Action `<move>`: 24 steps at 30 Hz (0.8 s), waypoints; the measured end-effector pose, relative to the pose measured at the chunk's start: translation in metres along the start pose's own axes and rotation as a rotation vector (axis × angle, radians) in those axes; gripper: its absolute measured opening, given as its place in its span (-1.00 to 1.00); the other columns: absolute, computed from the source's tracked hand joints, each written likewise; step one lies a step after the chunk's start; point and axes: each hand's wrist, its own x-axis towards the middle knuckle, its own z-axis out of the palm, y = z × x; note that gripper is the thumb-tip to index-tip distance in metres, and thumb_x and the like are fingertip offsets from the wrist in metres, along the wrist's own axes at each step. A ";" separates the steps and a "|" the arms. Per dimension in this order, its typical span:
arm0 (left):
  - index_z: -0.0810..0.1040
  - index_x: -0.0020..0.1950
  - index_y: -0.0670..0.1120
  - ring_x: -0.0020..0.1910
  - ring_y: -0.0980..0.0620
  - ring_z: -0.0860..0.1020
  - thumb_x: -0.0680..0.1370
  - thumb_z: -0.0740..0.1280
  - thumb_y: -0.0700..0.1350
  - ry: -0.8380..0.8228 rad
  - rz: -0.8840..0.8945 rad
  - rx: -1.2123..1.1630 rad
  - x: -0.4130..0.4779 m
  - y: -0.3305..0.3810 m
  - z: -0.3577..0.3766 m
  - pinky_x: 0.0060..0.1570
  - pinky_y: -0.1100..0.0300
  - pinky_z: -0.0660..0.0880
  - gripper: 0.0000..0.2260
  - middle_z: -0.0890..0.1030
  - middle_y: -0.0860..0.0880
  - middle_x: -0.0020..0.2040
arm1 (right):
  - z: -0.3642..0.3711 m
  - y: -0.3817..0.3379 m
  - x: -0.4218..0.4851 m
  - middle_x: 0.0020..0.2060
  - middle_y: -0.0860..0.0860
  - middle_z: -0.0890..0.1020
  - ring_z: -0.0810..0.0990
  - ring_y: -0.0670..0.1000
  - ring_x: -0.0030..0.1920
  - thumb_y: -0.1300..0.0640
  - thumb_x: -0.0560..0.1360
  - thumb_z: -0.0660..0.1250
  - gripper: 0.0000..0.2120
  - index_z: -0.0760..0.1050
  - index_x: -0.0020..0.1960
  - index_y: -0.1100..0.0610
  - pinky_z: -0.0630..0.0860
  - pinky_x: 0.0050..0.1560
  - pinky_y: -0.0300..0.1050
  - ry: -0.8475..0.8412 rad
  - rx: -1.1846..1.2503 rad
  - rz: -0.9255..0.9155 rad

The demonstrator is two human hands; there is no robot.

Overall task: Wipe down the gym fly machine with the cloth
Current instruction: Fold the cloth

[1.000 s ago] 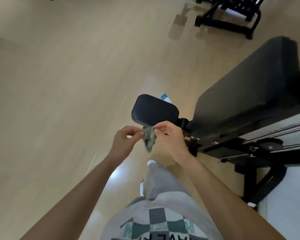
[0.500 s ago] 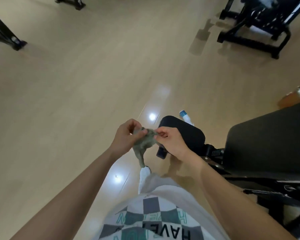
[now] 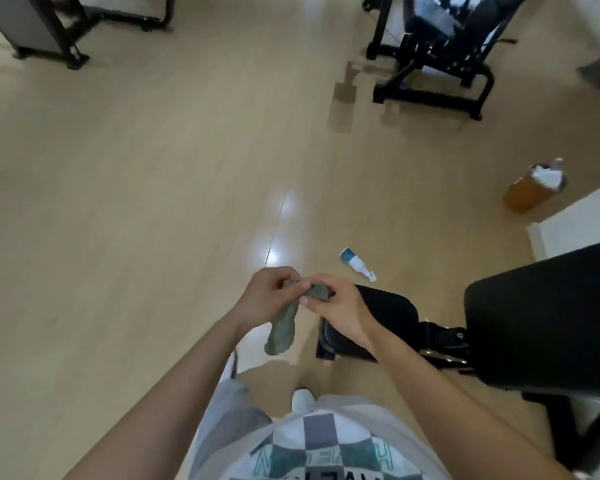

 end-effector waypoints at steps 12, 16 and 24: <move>0.68 -0.19 0.01 -0.31 0.15 0.49 0.46 0.55 -0.08 -0.462 0.085 0.255 0.168 -0.005 -0.110 -0.24 0.19 0.38 -0.92 0.66 -0.03 -0.22 | -0.007 -0.036 0.099 -0.14 0.15 0.71 0.60 -0.13 -0.18 0.24 0.52 0.44 -0.93 0.71 -0.03 0.18 0.52 -0.05 -0.24 0.507 0.096 0.128; 0.68 -0.17 0.04 -0.33 0.11 0.47 0.47 0.53 -0.07 -0.421 0.083 0.331 0.236 0.004 -0.101 -0.27 0.19 0.40 -0.93 0.64 0.02 -0.12 | -0.030 -0.014 0.123 -0.07 0.32 0.65 0.59 0.08 -0.20 0.19 0.53 0.46 -0.87 0.67 -0.01 0.27 0.56 -0.06 -0.04 0.642 0.133 0.219; 0.66 -0.11 -0.09 -0.31 -0.13 0.69 0.54 0.47 -0.19 -0.545 0.047 0.317 0.394 0.042 0.001 -0.33 0.17 0.60 -0.96 0.67 -0.06 -0.04 | -0.108 0.061 0.192 -0.26 0.05 0.70 0.60 -0.02 -0.24 0.17 0.55 0.44 -0.82 0.70 -0.19 -0.04 0.57 -0.14 -0.03 0.891 0.481 0.375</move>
